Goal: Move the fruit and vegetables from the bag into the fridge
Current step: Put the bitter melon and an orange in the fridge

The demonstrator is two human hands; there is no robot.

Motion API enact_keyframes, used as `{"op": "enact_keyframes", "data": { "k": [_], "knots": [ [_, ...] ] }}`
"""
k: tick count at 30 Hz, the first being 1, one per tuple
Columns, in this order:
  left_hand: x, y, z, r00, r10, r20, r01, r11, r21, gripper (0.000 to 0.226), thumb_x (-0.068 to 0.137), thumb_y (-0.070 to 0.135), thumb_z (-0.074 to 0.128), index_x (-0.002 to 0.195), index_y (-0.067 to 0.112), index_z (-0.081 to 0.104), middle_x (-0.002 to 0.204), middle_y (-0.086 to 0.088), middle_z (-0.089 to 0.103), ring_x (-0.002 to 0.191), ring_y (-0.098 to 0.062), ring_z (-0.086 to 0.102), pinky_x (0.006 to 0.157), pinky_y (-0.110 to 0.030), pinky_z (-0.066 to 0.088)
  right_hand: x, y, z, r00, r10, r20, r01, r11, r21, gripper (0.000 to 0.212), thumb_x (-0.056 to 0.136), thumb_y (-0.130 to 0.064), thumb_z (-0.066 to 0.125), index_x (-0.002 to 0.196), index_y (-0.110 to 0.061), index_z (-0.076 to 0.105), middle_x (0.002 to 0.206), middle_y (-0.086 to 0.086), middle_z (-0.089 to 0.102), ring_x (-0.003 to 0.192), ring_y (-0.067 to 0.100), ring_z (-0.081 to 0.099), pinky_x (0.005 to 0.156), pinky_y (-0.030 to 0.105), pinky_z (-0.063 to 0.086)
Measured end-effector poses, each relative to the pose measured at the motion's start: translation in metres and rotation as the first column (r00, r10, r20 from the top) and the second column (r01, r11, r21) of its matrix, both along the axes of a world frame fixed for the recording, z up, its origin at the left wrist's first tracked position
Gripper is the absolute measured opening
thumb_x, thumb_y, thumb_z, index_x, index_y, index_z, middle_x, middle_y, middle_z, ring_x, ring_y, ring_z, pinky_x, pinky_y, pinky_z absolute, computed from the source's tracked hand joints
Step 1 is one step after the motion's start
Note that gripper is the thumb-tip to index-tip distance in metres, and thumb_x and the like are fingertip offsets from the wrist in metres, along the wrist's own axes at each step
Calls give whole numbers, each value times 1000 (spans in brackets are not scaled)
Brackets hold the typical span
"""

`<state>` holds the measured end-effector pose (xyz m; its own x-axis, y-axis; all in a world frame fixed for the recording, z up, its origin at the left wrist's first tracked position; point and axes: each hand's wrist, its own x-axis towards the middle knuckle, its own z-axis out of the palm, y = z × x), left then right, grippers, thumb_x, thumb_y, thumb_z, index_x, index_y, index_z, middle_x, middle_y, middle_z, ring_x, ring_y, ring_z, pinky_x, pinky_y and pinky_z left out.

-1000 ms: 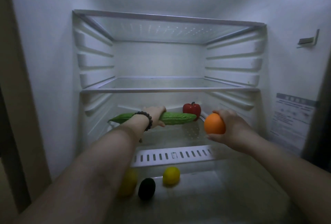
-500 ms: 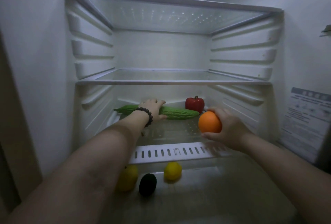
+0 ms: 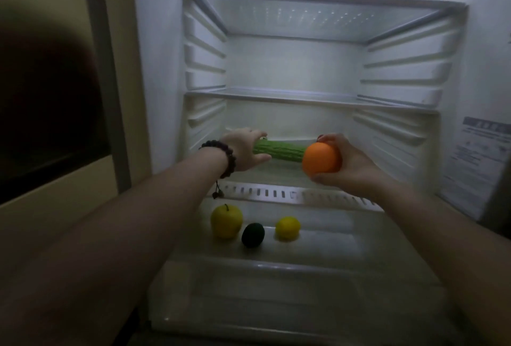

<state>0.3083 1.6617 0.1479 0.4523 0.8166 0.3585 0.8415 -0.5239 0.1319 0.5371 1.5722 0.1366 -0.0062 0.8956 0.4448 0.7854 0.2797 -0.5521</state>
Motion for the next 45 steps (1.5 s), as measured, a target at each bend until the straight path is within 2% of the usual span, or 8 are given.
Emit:
{"op": "enact_keyframes", "data": {
  "k": [6, 14, 16, 24, 29, 36, 41, 45],
  "knots": [
    [-35, -54, 5, 996, 42, 74, -37, 997, -63, 59, 88, 46, 56, 140, 24, 38, 138, -4, 46, 120, -21, 48, 97, -36, 43, -14, -18, 6, 994, 62, -89, -72, 991, -114, 65, 68, -28, 81, 115, -38, 37, 118, 2, 42, 95, 20, 55, 71, 30, 49],
    [-83, -142, -27, 987, 1, 162, 0, 1000, -10, 60, 87, 44, 58, 140, 22, 39, 139, 0, 45, 124, -15, 43, 102, -34, 40, -44, -36, 0, 917, 186, -354, -299, 906, -299, 67, 78, -15, 73, 133, -32, 38, 129, 9, 42, 101, 22, 56, 77, 27, 53],
    [-90, -161, -45, 987, -10, 162, 9, 1000, 4, 59, 87, 46, 56, 139, 24, 39, 136, 3, 46, 121, -12, 44, 100, -33, 41, -55, -37, -5, 901, 213, -378, -357, 859, -367, 67, 78, -17, 72, 133, -32, 38, 133, 10, 41, 109, 26, 54, 88, 36, 53],
    [-103, -191, -99, 992, 16, 124, -33, 991, 132, 67, 88, 66, 20, 120, 21, 58, 110, 4, 61, 99, -8, 52, 85, -25, 39, -110, -26, -33, 933, 360, 25, -269, 740, -617, 71, 78, -34, 73, 137, -32, 33, 130, 0, 46, 111, 21, 52, 89, 34, 50],
    [-107, -192, -116, 992, 8, 123, -48, 944, 325, 57, 87, 64, 32, 107, 22, 65, 99, 7, 66, 90, -9, 59, 77, -23, 46, -130, 7, -57, 866, 454, 211, -199, 699, -687, 73, 75, -40, 74, 135, -34, 34, 131, 0, 48, 111, 21, 53, 97, 42, 48],
    [-108, -189, -122, 990, 13, 139, -57, 946, 319, 51, 86, 66, 37, 111, 27, 59, 102, 12, 62, 97, -7, 53, 82, -21, 41, -145, 41, -84, 858, 454, 238, -187, 710, -679, 69, 82, -35, 69, 140, -25, 33, 134, 2, 46, 113, 21, 52, 98, 36, 46],
    [-107, -188, -123, 988, 12, 151, -63, 939, 338, 48, 86, 65, 40, 110, 27, 58, 102, 12, 60, 98, -7, 51, 80, -22, 46, -151, 55, -102, 897, 412, 164, -207, 716, -666, 50, 89, -27, 61, 135, -18, 42, 129, 4, 53, 95, 16, 61, 69, 18, 48],
    [-107, -188, -125, 985, 7, 172, -64, 943, 325, 51, 85, 65, 41, 111, 26, 60, 104, 11, 60, 100, -8, 51, 83, -24, 46, -150, 55, -103, 902, 385, 196, -151, 706, -692, 51, 91, -31, 58, 137, -16, 40, 132, 6, 51, 106, 21, 59, 89, 30, 51]
  ]
}}
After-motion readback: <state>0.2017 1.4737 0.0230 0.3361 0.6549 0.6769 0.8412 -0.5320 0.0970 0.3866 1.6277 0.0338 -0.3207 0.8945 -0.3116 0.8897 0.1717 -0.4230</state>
